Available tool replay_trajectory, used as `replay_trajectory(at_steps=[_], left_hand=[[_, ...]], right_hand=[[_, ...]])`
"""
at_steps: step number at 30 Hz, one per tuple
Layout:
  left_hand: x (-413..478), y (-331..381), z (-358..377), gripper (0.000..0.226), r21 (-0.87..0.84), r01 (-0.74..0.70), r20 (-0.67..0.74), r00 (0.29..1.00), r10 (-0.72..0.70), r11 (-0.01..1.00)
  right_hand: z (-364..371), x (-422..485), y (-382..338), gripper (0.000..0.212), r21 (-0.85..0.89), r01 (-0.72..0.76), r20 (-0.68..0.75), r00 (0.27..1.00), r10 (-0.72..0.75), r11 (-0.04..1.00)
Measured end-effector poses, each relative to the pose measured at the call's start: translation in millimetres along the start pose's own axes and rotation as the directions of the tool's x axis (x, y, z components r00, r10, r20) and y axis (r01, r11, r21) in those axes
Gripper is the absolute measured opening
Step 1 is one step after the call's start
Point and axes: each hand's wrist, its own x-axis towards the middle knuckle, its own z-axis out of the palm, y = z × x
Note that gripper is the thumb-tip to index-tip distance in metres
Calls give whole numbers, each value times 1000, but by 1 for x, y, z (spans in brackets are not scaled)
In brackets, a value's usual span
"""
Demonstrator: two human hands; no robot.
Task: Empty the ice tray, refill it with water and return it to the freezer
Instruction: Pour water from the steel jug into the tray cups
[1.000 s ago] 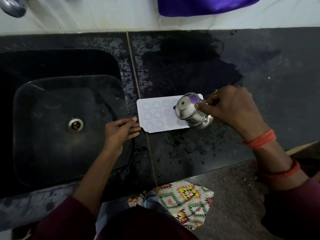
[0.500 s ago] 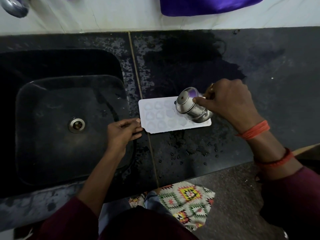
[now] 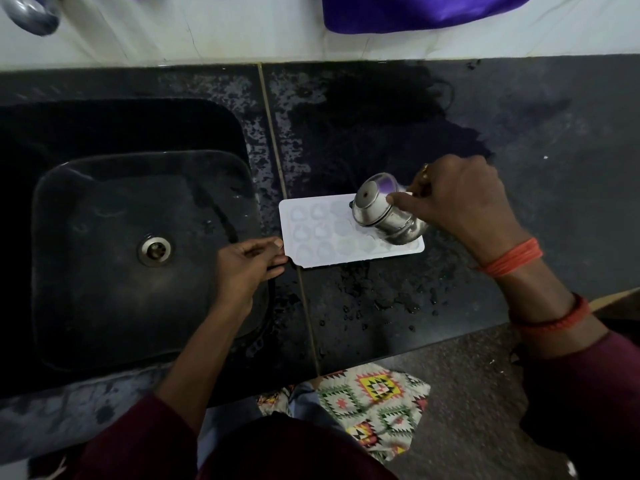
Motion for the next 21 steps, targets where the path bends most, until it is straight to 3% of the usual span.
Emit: replay_trajectory(at_steps=[9,21], left_hand=[[1,-2,-2,7,-14,13,8,1000,-13,1000],[1,-4,-3,12,3,4,14,1000,-4,1000]], right_hand=[[-3,-1,-3,32,136,16,55,998,-24,991],[3,4,-29,37,49,79,21,997,-80,996]])
